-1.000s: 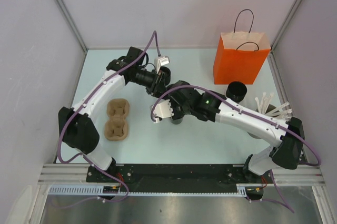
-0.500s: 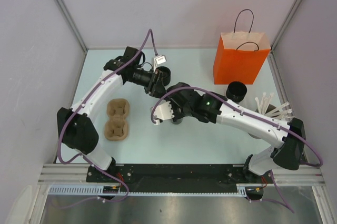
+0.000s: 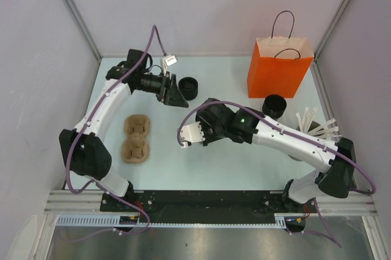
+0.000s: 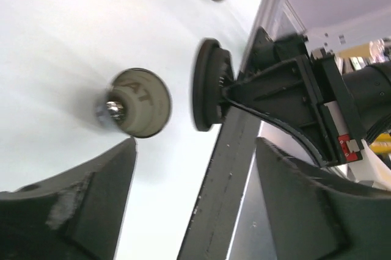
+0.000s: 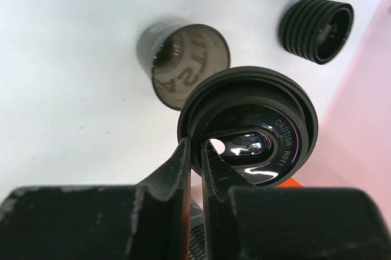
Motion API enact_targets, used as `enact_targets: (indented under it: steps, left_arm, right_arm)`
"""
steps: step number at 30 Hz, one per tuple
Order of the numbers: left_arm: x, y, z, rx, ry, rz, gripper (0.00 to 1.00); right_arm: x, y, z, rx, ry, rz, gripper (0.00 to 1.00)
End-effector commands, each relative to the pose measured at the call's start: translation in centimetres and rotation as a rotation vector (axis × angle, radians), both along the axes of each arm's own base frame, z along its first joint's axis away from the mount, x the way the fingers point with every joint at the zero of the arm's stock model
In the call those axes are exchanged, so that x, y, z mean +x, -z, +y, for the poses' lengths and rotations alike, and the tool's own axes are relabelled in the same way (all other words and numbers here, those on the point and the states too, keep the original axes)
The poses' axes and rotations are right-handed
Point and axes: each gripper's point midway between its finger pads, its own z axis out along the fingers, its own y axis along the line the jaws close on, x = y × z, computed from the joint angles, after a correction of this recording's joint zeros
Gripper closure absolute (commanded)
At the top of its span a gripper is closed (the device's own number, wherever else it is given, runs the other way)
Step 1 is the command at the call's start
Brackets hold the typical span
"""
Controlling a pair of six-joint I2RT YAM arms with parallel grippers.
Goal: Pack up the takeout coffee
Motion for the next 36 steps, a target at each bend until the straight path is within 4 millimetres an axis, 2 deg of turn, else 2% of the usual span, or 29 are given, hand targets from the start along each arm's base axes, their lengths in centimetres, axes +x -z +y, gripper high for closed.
enact_targets:
  steps: [1,6,8,9,11,12,13,14,15,16,17,18,19,20,21,22,23,30,36]
  left_arm:
    - [2.1,-4.1,2.8,-0.031,-0.074,-0.168,0.13]
    - [3.5,-5.1,5.3,-0.037,-0.142,-0.225,0.00]
    - [3.9,-5.5,6.2,-0.040,-0.164,-0.260,0.00]
    - [4.0,-5.6,6.5,-0.036,-0.175,-0.270,0.00]
    - [4.2,-6.0,7.0,-0.031,-0.194,-0.307,0.00]
    - [4.5,-5.8,7.4,-0.013,-0.214,-0.319,0.00]
    - [4.5,-6.4,7.7,-0.012,-0.229,-0.355,0.00]
    - [4.6,-6.7,7.9,-0.010,-0.240,-0.381,0.00]
    - [4.9,-6.1,8.4,0.006,-0.278,-0.373,0.00]
    - [4.5,-6.9,8.7,0.008,-0.300,-0.416,0.00]
    - [5.0,-7.5,8.8,0.000,-0.313,-0.477,0.00]
    - [5.2,-6.6,9.9,0.011,-0.363,-0.459,0.00]
    - [5.5,-6.7,10.4,0.026,-0.400,-0.490,0.00]
    - [5.4,-7.9,10.8,0.022,-0.423,-0.564,0.00]
    - [5.4,-7.2,11.3,0.025,-0.456,-0.553,0.00]
    - [5.4,-7.3,11.6,0.026,-0.479,-0.569,0.00]
    - [4.9,-7.8,11.8,0.021,-0.492,-0.600,0.00]
    - [3.8,-8.1,12.4,0.028,-0.553,-0.687,0.00]
    - [3.6,-7.5,12.5,0.038,-0.559,-0.675,0.00]
  right_arm:
    - [-1.2,-1.3,0.0,0.071,-0.001,0.067,1.00]
    - [-0.4,-1.7,0.7,0.146,0.021,0.176,1.00]
    - [0.0,-1.2,1.1,0.147,0.035,0.220,1.00]
    - [0.2,-2.0,1.4,0.179,0.046,0.253,1.00]
    - [-0.1,-1.4,2.1,0.182,0.042,0.348,1.00]
    - [0.5,-2.1,2.3,0.205,0.063,0.367,1.00]
    - [0.6,-2.2,2.5,0.212,0.068,0.390,1.00]
    - [0.5,-1.5,2.9,0.205,0.069,0.438,1.00]
    - [0.7,-1.4,2.9,0.213,0.091,0.461,1.00]
    - [1.0,-1.7,3.1,0.225,0.100,0.473,1.00]
    - [0.8,-1.0,3.5,0.216,0.104,0.510,1.00]
    - [0.8,-0.9,3.6,0.223,0.122,0.531,1.00]
    - [0.9,-0.7,3.7,0.221,0.131,0.545,1.00]
    - [0.8,-0.5,3.7,0.218,0.139,0.560,1.00]
    - [0.8,0.0,3.8,0.213,0.147,0.574,1.00]
    - [0.8,0.1,3.8,0.216,0.157,0.584,1.00]
    - [0.7,0.5,3.8,0.218,0.165,0.597,1.00]
    - [1.6,1.7,3.9,0.226,0.237,0.596,1.00]
    - [2.1,3.8,3.2,0.157,0.301,0.592,1.00]
